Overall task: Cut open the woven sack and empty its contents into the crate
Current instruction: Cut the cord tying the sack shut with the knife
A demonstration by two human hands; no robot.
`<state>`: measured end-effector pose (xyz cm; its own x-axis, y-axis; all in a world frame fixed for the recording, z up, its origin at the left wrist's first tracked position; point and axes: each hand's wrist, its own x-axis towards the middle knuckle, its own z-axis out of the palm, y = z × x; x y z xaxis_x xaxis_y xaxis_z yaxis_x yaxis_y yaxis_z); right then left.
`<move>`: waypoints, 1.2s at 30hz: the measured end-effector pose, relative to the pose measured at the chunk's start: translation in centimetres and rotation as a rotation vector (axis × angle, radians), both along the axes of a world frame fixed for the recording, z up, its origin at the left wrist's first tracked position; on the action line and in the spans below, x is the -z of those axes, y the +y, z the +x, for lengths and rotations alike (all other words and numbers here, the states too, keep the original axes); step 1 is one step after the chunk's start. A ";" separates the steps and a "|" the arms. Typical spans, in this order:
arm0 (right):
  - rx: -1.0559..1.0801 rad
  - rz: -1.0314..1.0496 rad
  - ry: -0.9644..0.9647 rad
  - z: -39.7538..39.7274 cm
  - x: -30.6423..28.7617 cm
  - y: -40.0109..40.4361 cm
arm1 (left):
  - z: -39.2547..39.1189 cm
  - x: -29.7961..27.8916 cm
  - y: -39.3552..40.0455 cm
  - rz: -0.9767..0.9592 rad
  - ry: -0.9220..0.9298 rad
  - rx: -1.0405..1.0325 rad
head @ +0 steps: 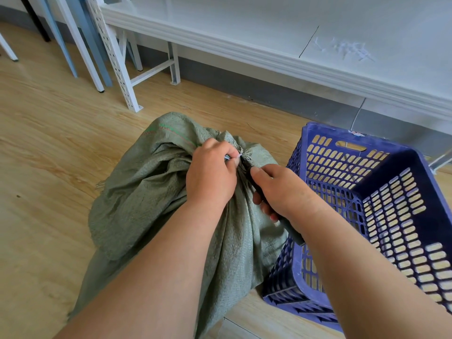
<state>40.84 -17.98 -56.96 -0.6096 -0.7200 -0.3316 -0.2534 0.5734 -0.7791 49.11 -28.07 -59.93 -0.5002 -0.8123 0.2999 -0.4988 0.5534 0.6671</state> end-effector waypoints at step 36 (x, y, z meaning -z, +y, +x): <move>0.045 -0.182 -0.153 0.9 1.2 0.6 | -0.1 -0.2 0.0 0.272 0.133 -0.066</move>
